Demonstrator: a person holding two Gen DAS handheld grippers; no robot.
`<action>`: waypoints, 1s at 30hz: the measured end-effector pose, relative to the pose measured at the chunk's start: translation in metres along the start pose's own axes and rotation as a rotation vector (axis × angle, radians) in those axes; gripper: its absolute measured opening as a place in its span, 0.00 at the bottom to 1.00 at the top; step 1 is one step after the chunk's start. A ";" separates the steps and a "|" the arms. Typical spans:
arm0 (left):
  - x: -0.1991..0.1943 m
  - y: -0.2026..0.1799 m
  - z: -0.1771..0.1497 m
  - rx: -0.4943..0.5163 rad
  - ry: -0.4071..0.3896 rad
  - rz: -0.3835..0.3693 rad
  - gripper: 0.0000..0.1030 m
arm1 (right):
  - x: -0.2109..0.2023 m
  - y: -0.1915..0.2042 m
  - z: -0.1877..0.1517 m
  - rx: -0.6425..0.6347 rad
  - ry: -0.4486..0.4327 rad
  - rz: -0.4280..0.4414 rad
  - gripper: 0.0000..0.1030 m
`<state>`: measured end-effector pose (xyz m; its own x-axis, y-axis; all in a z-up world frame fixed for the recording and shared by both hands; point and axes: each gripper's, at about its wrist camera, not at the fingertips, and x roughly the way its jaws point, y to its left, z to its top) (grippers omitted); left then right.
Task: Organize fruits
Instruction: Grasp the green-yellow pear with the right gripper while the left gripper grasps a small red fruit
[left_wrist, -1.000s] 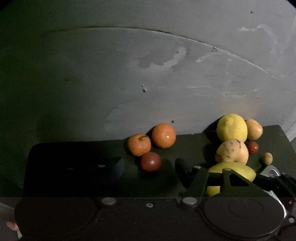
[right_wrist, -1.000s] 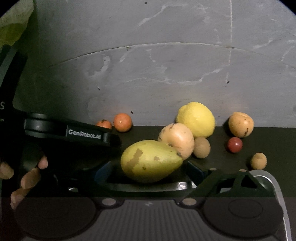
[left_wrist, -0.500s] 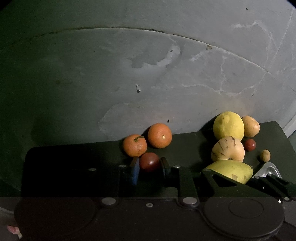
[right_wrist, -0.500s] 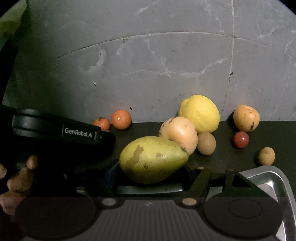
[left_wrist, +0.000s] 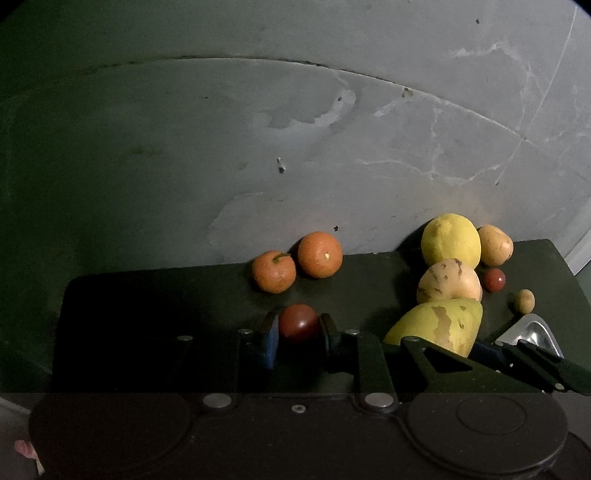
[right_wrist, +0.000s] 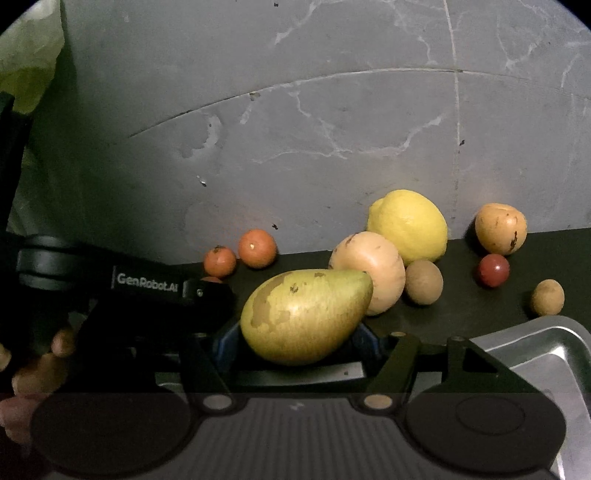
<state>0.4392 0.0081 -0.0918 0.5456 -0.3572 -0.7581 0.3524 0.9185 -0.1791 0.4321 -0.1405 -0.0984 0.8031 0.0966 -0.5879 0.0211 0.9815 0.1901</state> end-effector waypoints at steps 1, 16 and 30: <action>0.001 0.000 0.000 0.000 0.000 0.003 0.23 | 0.000 0.001 0.000 -0.006 0.000 -0.002 0.66; 0.002 -0.005 -0.002 -0.021 -0.006 0.025 0.23 | -0.001 0.003 0.003 0.012 0.006 -0.013 0.66; -0.027 -0.008 -0.019 -0.032 -0.039 0.023 0.23 | -0.043 -0.005 -0.001 0.023 -0.067 0.050 0.67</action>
<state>0.4069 0.0138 -0.0820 0.5830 -0.3420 -0.7370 0.3155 0.9312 -0.1825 0.3968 -0.1496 -0.0750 0.8416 0.1332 -0.5235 -0.0068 0.9716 0.2364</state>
